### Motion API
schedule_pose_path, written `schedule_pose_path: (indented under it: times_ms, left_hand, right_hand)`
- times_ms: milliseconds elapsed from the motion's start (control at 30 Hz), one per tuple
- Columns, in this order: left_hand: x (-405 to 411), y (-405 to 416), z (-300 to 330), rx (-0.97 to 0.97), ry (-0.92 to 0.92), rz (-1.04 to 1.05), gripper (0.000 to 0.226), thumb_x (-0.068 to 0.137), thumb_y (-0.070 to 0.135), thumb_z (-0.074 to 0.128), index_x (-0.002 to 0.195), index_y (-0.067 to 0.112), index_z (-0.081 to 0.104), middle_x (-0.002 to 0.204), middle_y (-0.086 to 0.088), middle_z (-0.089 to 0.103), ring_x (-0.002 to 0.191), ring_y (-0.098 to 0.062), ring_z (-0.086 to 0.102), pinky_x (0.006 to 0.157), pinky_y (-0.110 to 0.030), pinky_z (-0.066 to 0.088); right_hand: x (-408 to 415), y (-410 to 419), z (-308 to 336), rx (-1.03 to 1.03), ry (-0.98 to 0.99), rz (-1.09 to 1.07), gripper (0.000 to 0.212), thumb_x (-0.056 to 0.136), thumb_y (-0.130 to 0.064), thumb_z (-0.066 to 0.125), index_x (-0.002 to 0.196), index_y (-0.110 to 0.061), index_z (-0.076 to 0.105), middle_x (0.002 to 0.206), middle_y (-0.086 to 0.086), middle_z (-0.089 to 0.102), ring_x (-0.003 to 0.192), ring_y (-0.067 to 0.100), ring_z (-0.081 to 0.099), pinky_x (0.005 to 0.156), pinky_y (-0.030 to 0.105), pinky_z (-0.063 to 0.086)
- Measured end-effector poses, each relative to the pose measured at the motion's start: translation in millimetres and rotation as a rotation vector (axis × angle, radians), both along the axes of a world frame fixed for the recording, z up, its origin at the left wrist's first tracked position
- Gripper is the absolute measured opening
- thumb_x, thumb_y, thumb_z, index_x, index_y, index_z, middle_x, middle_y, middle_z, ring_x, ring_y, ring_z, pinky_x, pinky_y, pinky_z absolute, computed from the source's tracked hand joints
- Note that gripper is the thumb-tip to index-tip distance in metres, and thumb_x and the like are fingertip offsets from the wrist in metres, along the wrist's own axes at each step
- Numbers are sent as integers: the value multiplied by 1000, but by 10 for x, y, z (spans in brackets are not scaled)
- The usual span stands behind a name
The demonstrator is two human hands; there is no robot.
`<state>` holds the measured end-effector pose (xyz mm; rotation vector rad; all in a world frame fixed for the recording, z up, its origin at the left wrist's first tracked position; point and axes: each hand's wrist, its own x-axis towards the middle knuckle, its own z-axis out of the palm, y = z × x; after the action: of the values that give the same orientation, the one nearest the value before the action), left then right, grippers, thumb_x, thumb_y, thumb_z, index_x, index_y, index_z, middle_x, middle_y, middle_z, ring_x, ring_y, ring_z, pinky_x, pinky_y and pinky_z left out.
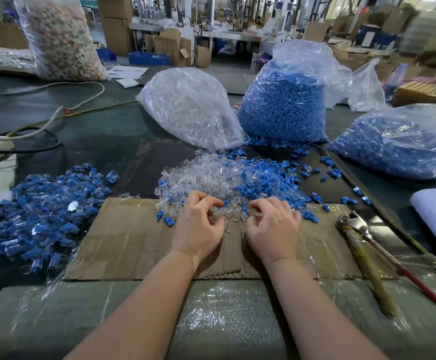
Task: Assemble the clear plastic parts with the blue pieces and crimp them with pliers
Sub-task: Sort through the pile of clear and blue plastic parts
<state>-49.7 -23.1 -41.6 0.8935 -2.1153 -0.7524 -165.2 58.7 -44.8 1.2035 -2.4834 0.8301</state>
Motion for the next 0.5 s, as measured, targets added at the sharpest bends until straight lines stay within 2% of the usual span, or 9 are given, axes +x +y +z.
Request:
schedule_pose_path:
  times_ms: [167,300,367,433,500]
  left_hand:
    - [-4,4,-7,-6,-22,-27,22,79,19,71,101,19,66,95,6,45,83,-16,53,84,-34,47]
    - [-10,0,-11,-38,9,-47,22,80,25,71,102,20,67,93,9,46,79,-14,53,81,-34,49]
    - [-12,-1,-4,-61,52,-71,25,82,23,69,107,20,68,94,10,49,81,-13,54,81,-34,50]
    - [-17,-4,-2,-89,75,-105,27,82,21,69,109,20,69,96,12,53,89,-12,55,85,-31,49]
    - [-18,-6,0,-80,95,-137,24,80,16,70,104,19,71,93,14,57,90,-9,57,86,-26,48]
  right_hand:
    - [-22,-23,-21,80,-3,-15,19,92,-33,51,97,-27,68,98,-9,63,97,16,48,82,31,19]
    - [-13,-15,6,-5,14,15,11,91,-26,57,88,-22,66,90,-5,63,91,20,51,76,29,15]
    - [32,-4,17,-85,73,74,7,88,-18,61,82,-18,66,83,-2,64,82,25,55,74,30,19]
    - [77,3,27,-102,198,161,14,87,-21,55,80,-17,67,79,-2,64,76,25,57,75,34,26]
    - [82,7,30,-93,278,247,14,85,-24,57,79,-17,67,77,-2,65,74,23,58,75,34,29]
